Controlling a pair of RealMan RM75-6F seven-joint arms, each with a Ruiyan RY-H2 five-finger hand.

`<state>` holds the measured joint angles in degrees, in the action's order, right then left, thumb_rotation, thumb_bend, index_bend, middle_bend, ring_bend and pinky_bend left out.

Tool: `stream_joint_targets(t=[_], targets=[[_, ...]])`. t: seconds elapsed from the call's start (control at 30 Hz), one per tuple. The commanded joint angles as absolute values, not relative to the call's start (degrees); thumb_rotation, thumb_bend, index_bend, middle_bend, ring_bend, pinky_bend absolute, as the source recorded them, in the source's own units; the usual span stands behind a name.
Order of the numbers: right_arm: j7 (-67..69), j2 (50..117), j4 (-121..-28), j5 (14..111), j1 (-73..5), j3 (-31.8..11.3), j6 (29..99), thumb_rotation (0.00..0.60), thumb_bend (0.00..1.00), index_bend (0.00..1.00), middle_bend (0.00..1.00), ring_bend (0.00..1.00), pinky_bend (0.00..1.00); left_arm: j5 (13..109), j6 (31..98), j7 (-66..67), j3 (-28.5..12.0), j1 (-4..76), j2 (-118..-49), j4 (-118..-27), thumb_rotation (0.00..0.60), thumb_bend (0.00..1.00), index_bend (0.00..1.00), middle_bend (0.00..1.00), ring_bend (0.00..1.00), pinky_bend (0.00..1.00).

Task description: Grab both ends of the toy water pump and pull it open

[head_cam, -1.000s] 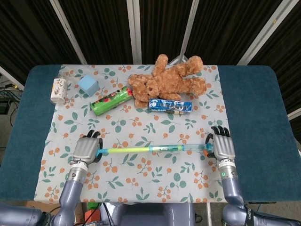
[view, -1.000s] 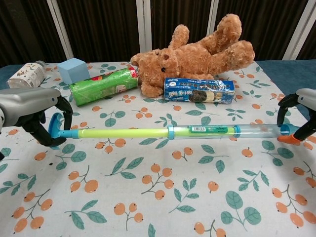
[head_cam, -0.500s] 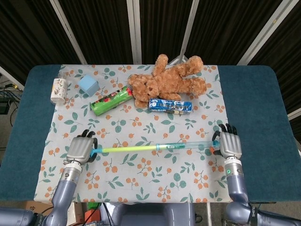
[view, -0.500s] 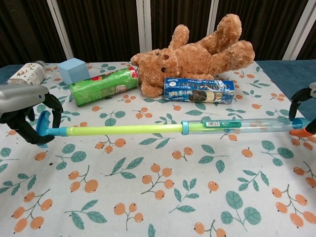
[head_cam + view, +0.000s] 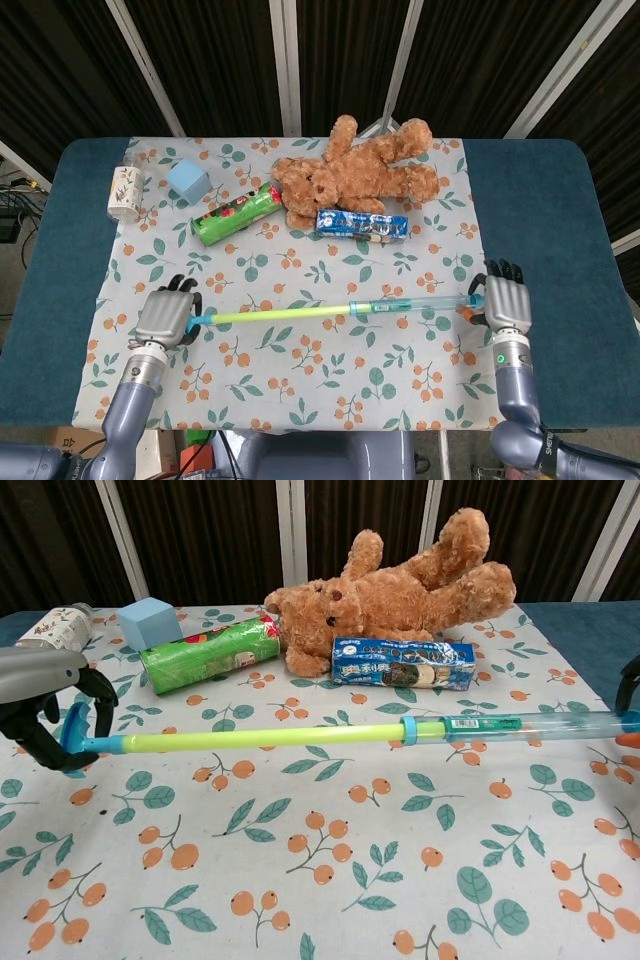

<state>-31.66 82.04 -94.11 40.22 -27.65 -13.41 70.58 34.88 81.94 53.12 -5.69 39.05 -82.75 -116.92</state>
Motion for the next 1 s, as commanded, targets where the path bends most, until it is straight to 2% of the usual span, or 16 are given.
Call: stream_joint_targets(t=[0.03,1.0], targets=[[-31.64,81.98,-94.05,40.12,-27.65,-13.36,70.57,0.600,0.37,0.71,0.17,0.02,0.00,34.95,81.93,53.13,-5.64,39.09,-82.68,-116.93,0.600,0.53,0.68,0.18,0.10,0.32],[-33.47,81.07,-93.09,37.20,-27.81,-12.78,71.12,0.600,0.37,0.71,0.17,0.02,0.00,35.48,80.25,51.70,-4.73,38.97,-80.91,-116.20,0.600,0.53,0.67,0.18,0.10,0.30]])
